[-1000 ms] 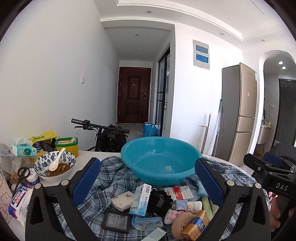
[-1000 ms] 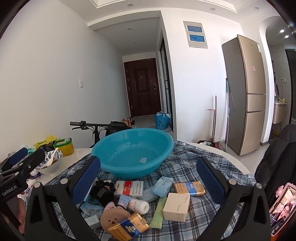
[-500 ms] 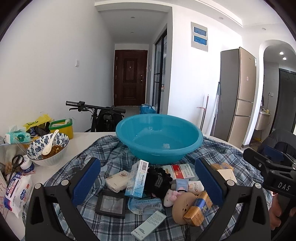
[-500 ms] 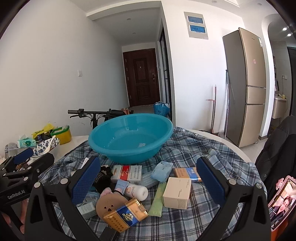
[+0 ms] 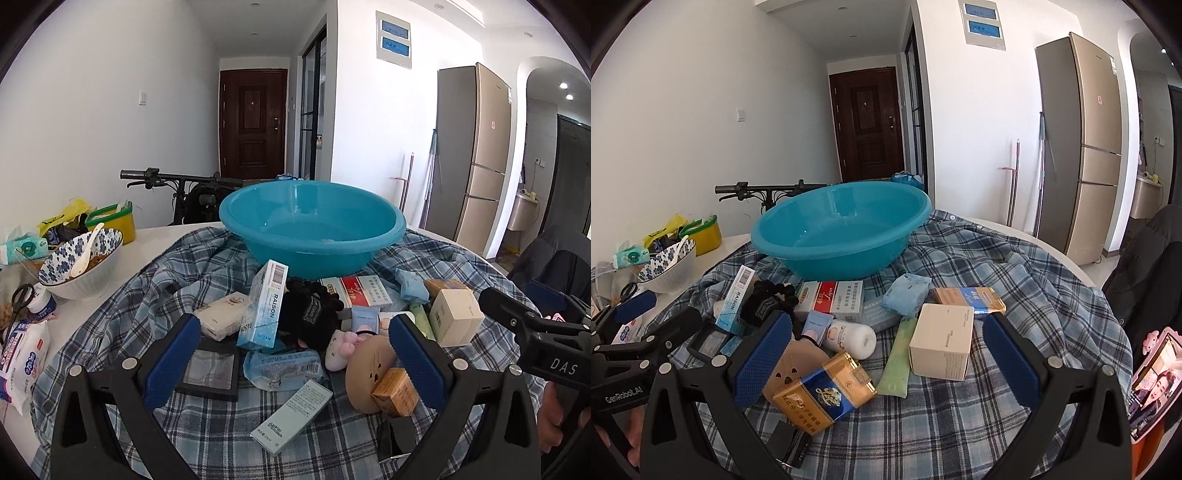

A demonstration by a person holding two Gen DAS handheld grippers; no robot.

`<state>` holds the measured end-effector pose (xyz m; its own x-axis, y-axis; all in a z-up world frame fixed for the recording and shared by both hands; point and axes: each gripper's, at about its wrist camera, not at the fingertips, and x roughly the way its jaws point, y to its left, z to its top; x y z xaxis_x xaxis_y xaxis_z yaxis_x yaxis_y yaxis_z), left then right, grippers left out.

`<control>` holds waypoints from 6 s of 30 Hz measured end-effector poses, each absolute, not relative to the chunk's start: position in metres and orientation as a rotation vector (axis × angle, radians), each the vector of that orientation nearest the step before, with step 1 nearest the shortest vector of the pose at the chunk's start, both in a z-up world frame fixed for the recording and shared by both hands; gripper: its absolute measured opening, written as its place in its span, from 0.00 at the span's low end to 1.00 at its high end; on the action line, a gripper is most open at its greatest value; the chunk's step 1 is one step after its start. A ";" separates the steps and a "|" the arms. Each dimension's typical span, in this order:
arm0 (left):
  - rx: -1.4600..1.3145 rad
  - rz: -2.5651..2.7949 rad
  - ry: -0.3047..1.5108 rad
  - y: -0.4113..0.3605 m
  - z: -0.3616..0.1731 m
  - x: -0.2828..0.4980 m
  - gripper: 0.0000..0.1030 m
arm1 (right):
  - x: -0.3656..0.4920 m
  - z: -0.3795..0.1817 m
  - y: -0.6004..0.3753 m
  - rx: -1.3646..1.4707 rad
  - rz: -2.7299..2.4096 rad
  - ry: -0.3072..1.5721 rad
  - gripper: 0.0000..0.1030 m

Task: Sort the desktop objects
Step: 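Move both tools toward the items in front of the teal basin, then grasp the pale green box with the left tool while the right tool grasps the black case, then lift the pale green box and black case and carry both over the teal basin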

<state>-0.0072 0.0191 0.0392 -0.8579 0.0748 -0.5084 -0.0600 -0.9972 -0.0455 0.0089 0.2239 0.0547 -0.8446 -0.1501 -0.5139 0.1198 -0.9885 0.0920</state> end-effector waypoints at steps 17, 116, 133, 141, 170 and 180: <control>-0.947 2.905 -0.064 0.024 0.010 -0.012 1.00 | 0.001 0.031 0.225 0.923 -2.889 -0.061 1.00; -1.289 2.817 -0.100 0.007 -0.066 -0.014 0.30 | 0.024 -0.033 0.192 1.132 -2.606 -0.158 0.28; -1.188 2.853 -0.106 0.007 -0.057 -0.006 0.30 | 0.025 -0.032 0.188 1.115 -2.714 -0.036 0.28; -1.076 2.917 -0.040 0.010 -0.033 -0.001 0.30 | 0.024 -0.013 0.186 1.042 -2.732 -0.018 0.28; -0.512 3.066 -0.020 0.005 0.109 0.012 0.30 | 0.037 0.134 0.180 0.458 -2.883 -0.012 0.28; -0.368 3.063 -0.012 0.009 0.143 0.039 0.30 | 0.047 0.152 0.185 0.378 -2.902 -0.039 0.28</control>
